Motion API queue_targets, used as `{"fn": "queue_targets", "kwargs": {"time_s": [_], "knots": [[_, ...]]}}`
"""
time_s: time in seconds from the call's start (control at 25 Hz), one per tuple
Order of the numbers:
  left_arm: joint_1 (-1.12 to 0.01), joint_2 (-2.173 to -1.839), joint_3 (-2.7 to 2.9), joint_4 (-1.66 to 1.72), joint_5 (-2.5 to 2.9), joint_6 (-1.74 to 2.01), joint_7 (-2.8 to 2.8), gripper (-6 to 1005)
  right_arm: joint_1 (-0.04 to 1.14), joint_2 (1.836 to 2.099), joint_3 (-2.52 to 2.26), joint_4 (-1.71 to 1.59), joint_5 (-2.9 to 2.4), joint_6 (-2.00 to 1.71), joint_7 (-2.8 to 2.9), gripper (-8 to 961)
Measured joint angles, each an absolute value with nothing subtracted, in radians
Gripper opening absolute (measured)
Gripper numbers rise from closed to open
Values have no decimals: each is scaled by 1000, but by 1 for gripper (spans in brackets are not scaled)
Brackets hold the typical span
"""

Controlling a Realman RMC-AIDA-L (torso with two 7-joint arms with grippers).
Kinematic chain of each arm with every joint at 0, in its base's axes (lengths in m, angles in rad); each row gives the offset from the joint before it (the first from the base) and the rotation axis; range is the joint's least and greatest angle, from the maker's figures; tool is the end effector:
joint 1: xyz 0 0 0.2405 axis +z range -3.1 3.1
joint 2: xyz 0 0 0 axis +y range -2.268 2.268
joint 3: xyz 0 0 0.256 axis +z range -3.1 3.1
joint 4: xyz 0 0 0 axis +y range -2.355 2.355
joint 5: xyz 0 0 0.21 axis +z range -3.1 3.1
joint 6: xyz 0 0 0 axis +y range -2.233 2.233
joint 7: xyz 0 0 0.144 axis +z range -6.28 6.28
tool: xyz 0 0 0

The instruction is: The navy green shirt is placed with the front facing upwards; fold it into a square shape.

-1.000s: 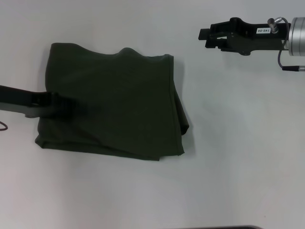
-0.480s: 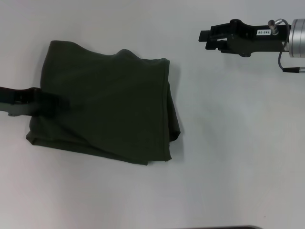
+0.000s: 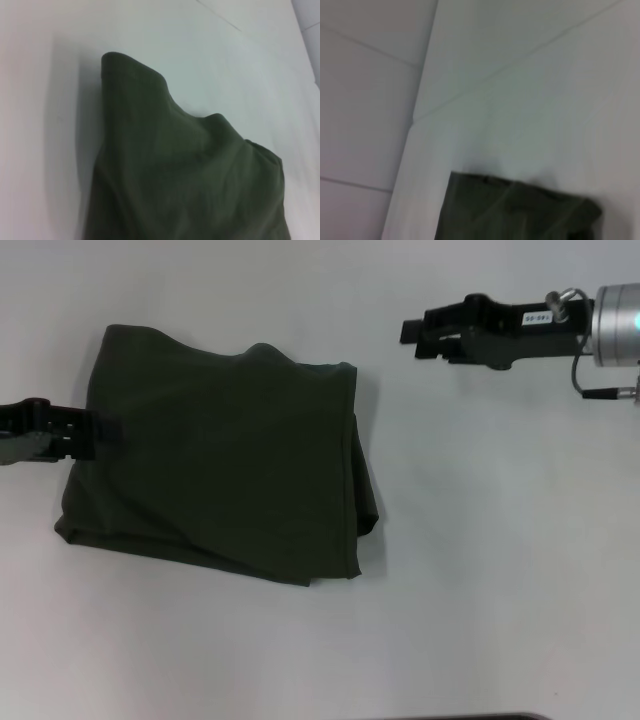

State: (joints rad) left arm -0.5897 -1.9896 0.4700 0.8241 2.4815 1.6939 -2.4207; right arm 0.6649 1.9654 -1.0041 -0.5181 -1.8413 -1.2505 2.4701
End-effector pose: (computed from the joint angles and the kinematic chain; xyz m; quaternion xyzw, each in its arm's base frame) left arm -0.3028 0.3317 0.0658 -0.7488 -0.6472 -0.1120 0.0893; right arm 0.2491 0.3867 -0.0058 -0.7273 0.6480 0.2153 0.0693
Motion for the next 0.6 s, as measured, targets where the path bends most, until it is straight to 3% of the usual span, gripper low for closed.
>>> {"fn": "queue_targets", "kwargs": {"time_s": [0.24,0.6], "knots": [[-587,-2002,526,812,2488,1654,-2430,601,684,1981,-1006,-515,-1905,-1308,2475,387],[-575,-1996,506,834,2480,1656,-2431,601,687,1975,-1007,-515,-2099,-1589,2557,392]]}}
